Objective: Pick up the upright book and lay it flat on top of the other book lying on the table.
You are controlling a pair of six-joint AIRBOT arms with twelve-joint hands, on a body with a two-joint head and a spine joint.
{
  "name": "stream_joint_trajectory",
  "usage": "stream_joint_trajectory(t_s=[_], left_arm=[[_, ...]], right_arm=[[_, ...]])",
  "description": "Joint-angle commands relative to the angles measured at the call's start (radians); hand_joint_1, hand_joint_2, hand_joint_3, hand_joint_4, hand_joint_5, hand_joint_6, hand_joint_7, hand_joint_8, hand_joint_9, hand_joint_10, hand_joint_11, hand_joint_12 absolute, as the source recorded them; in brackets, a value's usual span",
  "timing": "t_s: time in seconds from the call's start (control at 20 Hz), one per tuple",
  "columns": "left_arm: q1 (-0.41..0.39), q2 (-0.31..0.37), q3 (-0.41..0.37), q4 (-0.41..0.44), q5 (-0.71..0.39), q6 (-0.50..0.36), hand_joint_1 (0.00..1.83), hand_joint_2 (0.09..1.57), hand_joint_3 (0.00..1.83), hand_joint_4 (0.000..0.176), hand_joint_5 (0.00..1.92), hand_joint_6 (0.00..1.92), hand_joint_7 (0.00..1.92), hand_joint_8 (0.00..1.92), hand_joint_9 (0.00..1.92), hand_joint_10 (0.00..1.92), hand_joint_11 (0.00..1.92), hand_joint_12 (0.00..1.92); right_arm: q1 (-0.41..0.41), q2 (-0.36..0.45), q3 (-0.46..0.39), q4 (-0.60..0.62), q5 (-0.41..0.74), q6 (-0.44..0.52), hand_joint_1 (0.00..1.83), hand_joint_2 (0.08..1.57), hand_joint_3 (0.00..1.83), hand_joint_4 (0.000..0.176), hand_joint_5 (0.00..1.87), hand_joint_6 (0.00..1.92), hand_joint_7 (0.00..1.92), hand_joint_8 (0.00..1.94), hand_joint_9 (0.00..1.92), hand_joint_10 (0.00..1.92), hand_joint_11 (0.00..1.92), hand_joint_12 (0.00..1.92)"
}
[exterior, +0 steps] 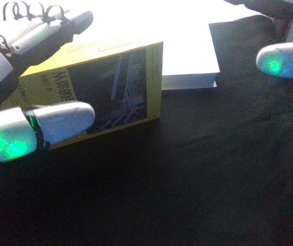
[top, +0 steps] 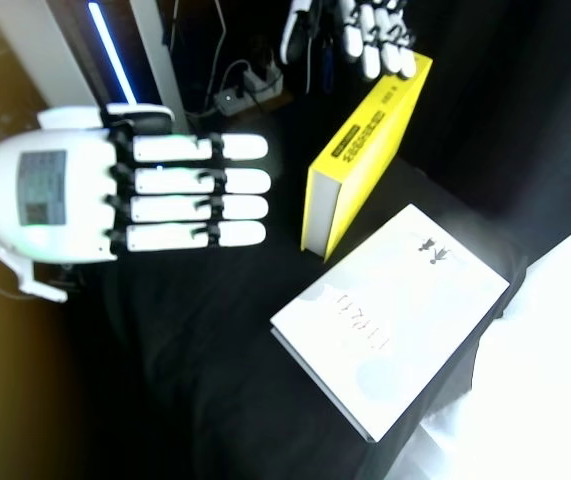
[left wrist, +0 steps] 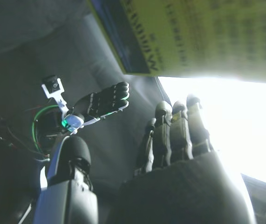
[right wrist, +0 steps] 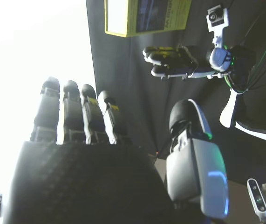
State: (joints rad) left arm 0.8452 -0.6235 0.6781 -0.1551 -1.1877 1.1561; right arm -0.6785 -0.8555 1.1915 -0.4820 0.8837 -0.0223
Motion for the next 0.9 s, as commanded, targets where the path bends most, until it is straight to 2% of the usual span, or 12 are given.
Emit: stream_joint_trajectory(t_s=[0.0,0.05,0.15,0.35,0.6,0.65,0.7,0.85], left_arm=[[-0.002,0.012,-0.003,0.006,-0.153,-0.003,0.0,1.13,0.02,0.175,0.0,0.0,0.0,0.0,0.0,0.0,0.0,0.0],[0.006,0.017,-0.006,-0.001,-0.174,-0.003,0.0,1.14,0.02,0.17,0.0,0.0,0.0,0.0,0.0,0.0,0.0,0.0],[0.022,0.029,-0.011,-0.031,-0.204,-0.003,0.03,1.14,0.01,0.176,0.0,0.0,0.0,0.0,0.0,0.0,0.0,0.0],[0.039,0.028,0.003,-0.127,-0.21,-0.003,0.33,1.13,0.0,0.176,0.0,0.0,0.0,0.0,0.0,0.0,0.0,0.0],[0.05,-0.009,0.038,-0.23,-0.19,-0.003,0.39,1.08,0.0,0.176,0.0,0.0,0.0,0.0,0.0,0.0,0.0,0.0],[0.052,-0.021,0.049,-0.253,-0.181,-0.003,0.4,1.08,0.0,0.164,0.0,0.0,0.0,0.0,0.0,0.0,0.0,0.0],[0.053,-0.031,0.057,-0.268,-0.17,-0.003,0.38,1.06,0.0,0.174,0.0,0.0,0.0,0.0,0.0,0.0,0.0,0.0],[0.055,-0.073,0.096,-0.342,-0.116,-0.003,0.46,1.01,0.0,0.176,0.0,0.0,0.0,0.0,0.0,0.0,0.0,0.0]], right_arm=[[0.008,0.003,-0.002,0.054,0.101,0.01,0.03,1.36,0.04,0.0,0.0,0.0,0.0,0.0,0.0,0.0,0.0,0.0],[0.008,0.003,-0.002,0.058,0.101,0.01,0.06,1.36,0.03,0.0,0.0,0.0,0.0,0.0,0.0,0.0,0.0,0.0],[0.008,0.002,-0.002,0.059,0.101,0.01,0.05,1.36,0.02,0.0,0.0,0.0,0.0,0.0,0.0,0.0,0.0,0.0],[0.008,0.002,-0.001,0.063,0.101,0.01,0.08,1.37,0.02,0.0,0.0,0.0,0.0,0.0,0.0,0.0,0.0,0.0],[0.008,0.002,0.0,0.067,0.101,0.011,0.1,1.36,0.01,0.0,0.0,0.0,0.0,0.0,0.0,0.0,0.0,0.0],[0.008,0.002,0.0,0.067,0.101,0.012,0.08,1.36,0.01,0.0,0.0,0.0,0.0,0.0,0.0,0.0,0.0,0.0],[0.008,0.002,0.0,0.067,0.101,0.013,0.06,1.37,0.01,0.0,0.0,0.0,0.0,0.0,0.0,0.0,0.0,0.0],[0.007,0.002,0.001,0.067,0.101,0.019,0.13,1.36,0.0,0.003,0.0,0.0,0.0,0.0,0.0,0.0,0.0,0.0]])
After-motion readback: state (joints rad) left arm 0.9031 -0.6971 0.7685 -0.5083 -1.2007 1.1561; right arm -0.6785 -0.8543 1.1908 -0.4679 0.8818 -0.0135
